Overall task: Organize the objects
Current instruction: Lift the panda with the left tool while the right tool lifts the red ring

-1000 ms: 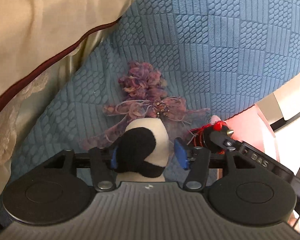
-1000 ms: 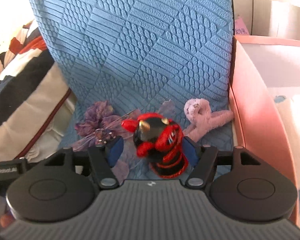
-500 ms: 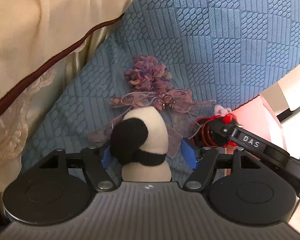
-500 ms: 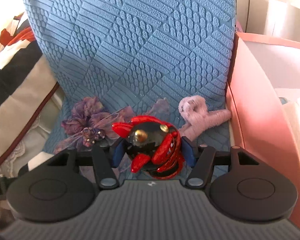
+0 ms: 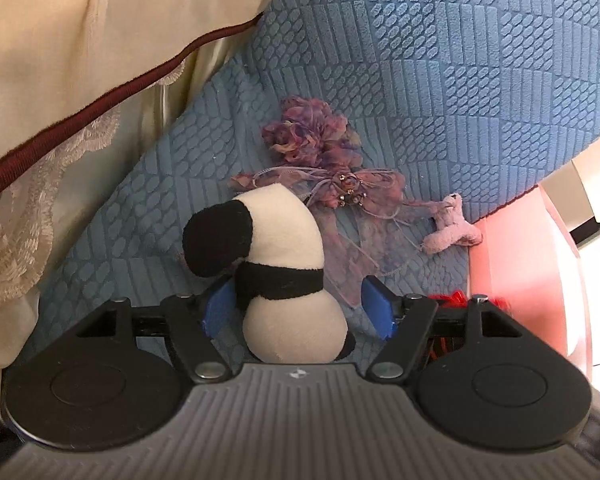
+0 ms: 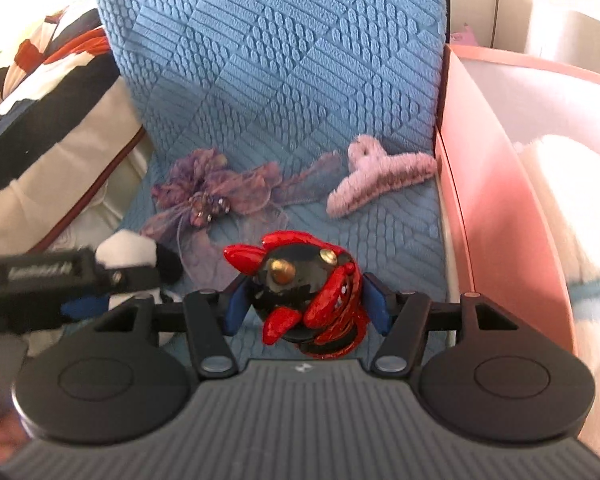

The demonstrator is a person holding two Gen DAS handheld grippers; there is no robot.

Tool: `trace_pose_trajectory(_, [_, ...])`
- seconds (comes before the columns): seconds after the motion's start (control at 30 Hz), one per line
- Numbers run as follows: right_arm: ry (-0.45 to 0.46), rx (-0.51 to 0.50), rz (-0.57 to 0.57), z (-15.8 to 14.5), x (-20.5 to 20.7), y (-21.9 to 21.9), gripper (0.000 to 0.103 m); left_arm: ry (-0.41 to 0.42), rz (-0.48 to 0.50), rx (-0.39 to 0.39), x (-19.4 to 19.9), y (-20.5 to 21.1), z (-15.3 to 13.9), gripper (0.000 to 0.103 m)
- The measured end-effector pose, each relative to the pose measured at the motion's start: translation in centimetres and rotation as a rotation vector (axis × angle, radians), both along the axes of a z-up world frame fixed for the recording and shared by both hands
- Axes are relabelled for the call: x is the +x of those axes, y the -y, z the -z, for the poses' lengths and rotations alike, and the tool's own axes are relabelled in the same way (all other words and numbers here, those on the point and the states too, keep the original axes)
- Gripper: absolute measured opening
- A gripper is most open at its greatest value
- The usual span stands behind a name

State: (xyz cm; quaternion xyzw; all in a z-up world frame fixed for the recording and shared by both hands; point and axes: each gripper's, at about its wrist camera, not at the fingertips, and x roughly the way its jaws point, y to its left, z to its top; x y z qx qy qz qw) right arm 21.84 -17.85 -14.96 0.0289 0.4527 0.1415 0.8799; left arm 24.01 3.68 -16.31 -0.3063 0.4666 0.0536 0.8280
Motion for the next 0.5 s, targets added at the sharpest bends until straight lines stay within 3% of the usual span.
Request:
trace_pose_trajectory(0.17, [-0.035, 0.021, -0.001, 0.6, -1.6, 0.4, 0.062, -0.022, 0.007, 0.023, 0.5, 0.6, 0.5, 0.073])
trace_pose_trajectory(0.3, [-0.024, 0.007, -0.011, 0.4, -2.0, 0.2, 0.062, -0.036, 0.02, 0.051, 0.3, 1.1, 0.7, 0.066])
trace_pose_trajectory(0.5, [-0.018, 0.018, -0.01, 0.2, -2.7, 0.4, 0.062, -0.03, 0.062, 0.049, -1.0, 1.8, -0.1, 0.064])
